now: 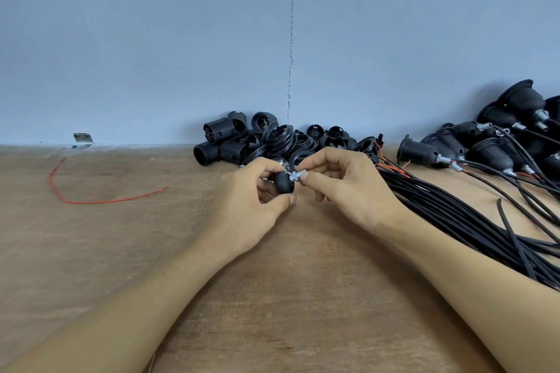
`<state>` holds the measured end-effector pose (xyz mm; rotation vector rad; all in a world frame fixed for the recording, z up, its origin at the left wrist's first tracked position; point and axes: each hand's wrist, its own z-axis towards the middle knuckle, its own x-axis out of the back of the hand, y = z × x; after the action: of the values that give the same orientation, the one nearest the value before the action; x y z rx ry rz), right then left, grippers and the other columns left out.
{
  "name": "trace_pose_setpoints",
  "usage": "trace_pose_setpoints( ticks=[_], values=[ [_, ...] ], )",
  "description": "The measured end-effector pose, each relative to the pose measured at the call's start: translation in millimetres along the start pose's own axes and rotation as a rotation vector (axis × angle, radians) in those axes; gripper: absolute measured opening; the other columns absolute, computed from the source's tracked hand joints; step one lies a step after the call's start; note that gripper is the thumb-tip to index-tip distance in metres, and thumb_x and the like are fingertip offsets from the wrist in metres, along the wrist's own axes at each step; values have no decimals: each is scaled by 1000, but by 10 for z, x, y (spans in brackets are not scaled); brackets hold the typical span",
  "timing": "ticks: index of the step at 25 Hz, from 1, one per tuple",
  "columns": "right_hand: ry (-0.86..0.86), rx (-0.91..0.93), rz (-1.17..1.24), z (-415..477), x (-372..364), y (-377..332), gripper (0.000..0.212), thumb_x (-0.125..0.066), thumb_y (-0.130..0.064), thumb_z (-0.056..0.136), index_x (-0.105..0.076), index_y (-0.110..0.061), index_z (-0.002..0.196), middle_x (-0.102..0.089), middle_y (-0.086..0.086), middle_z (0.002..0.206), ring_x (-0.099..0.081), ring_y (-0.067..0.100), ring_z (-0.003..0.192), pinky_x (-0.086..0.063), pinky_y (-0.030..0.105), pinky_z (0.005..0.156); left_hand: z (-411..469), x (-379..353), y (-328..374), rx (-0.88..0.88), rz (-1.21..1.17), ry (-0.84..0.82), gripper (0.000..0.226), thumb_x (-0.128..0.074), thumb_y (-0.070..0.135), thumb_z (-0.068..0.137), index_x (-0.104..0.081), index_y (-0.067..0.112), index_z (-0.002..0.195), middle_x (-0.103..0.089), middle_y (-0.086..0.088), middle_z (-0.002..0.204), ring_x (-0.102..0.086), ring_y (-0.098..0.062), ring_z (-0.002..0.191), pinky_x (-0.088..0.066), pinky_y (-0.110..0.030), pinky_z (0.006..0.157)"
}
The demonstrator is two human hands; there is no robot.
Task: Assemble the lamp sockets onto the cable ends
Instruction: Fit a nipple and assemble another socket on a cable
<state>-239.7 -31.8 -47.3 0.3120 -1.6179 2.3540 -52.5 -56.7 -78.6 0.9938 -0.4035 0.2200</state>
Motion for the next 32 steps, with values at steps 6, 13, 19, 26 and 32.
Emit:
trace_pose_setpoints(
  ticks=[6,13,19,26,32],
  values=[
    [15,51,-82,-21,-13,-10,11,-71,-12,88,-74,-22,91,-71,-7,77,-59,8,64,-53,25,66,-7,-14,34,-28,-13,13,34,-78,37,73,-62,52,98,-70,26,91,-69,-3,77,-59,-29,73],
    [14,49,-171,-16,-19,8,5,-70,-21,91,-73,-24,89,-71,-8,76,-57,4,62,-50,22,64,-8,1,28,-100,41,41,37,-83,28,73,-64,53,91,-70,28,88,-69,-3,78,-59,-30,72],
    [4,28,-285,-33,-24,-12,32,-60,-40,97,-66,-23,70,-61,-9,59,-47,-1,53,-37,12,55,-4,-5,-10,-192,105,90,40,-88,14,74,-73,30,108,-70,20,95,-68,-4,87,-59,-33,81],
    [21,-13,-344,-17,-60,8,55,-47,-49,101,-58,-16,59,-46,-13,45,-39,3,45,-31,16,51,-22,-9,13,-276,85,90,44,-84,10,75,-70,35,108,-67,21,101,-67,-7,90,-55,-22,79],
    [63,-45,-76,-17,-96,0,24,-63,-38,96,-63,-18,82,-70,4,66,-57,10,48,-46,22,53,-18,-20,-7,-268,106,98,45,-85,11,76,-71,33,113,-67,21,101,-67,-6,91,-57,-27,81]
  ],
)
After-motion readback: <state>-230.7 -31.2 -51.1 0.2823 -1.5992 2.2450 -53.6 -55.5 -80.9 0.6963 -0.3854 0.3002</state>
